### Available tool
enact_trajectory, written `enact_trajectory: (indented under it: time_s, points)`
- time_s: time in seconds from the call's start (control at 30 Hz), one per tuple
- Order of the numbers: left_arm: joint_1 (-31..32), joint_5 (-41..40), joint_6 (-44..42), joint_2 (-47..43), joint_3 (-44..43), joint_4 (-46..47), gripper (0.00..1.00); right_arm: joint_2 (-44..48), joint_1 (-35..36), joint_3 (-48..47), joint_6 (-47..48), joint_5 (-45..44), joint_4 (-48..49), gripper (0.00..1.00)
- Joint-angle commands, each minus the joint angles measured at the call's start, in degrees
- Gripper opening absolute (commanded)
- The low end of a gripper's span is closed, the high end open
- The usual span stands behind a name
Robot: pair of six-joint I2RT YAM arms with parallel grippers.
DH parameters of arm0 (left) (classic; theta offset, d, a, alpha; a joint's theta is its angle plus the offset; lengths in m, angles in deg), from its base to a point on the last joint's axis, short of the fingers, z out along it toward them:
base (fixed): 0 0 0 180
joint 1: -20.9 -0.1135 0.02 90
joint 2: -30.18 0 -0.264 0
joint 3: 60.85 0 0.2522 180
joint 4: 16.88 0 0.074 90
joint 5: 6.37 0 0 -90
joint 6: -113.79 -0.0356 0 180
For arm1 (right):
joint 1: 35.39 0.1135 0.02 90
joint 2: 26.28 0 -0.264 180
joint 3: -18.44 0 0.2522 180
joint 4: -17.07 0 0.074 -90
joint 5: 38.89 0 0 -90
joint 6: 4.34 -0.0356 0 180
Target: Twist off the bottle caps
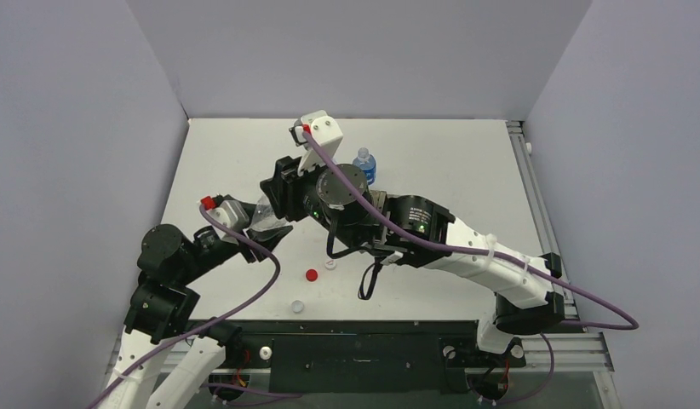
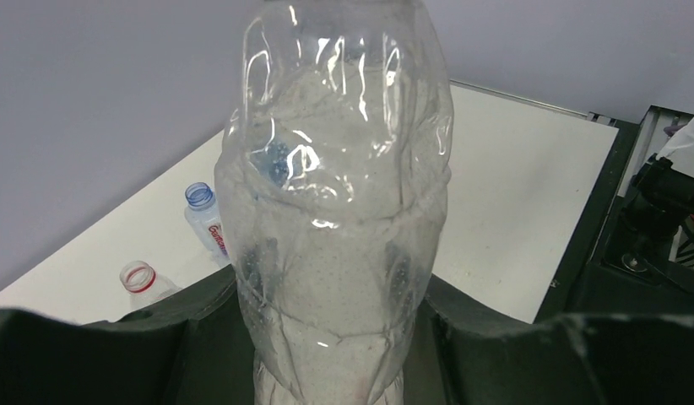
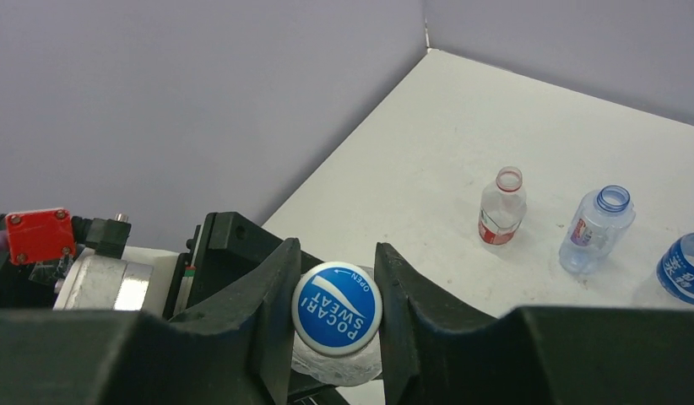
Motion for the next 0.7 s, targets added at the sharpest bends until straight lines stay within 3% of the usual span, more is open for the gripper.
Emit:
enact_trajectory:
  time_s: [0.0,0.1,0.23,0.33,0.43,0.47,0.53,0.57,0.63,0.67]
  points:
    - [0.12,4.28,6.91,0.14,-3.06,3.48,0.07,5.34,-0.19,2.61,3.84,5.08,5.05,0.0]
    - [0.12,14.86,12.98,0.04,-3.06,6.39,0.07,8.88,-1.1,6.28,7.6,17.02,8.17,0.0]
    - [0.12,28.45,25.6,0.22,-1.61,14.93,0.11,13.81,-4.24,11.88,8.75,41.06,15.16,0.0]
    - [0.12,31.31,31.84,0.84,-1.52,16.94,0.11,15.47,-6.49,13.33,6.24,57.78,17.67,0.0]
    - [0.12,32.3,32.95,0.9,-1.66,17.05,0.11,15.87,-7.35,13.57,6.4,62.56,16.57,0.04]
    - [0.12,32.35,33.08,1.0,-1.68,17.04,0.11,15.88,-7.37,13.28,6.78,61.77,14.98,0.08]
    - [0.12,32.03,32.29,1.17,-1.77,17.03,0.11,15.9,-7.39,12.72,7.72,57.09,12.39,0.35]
    - [0.12,31.53,31.45,1.24,-1.66,17.03,0.11,15.99,-7.4,12.63,8.01,54.35,11.63,0.56]
    - [0.12,29.85,28.74,1.29,-1.63,15.64,0.11,17.16,-7.24,13.16,7.63,40.11,10.79,0.75]
    - [0.12,27.52,27.11,1.25,-1.67,14.71,0.11,17.55,-6.66,13.92,7.27,35.09,10.92,0.78]
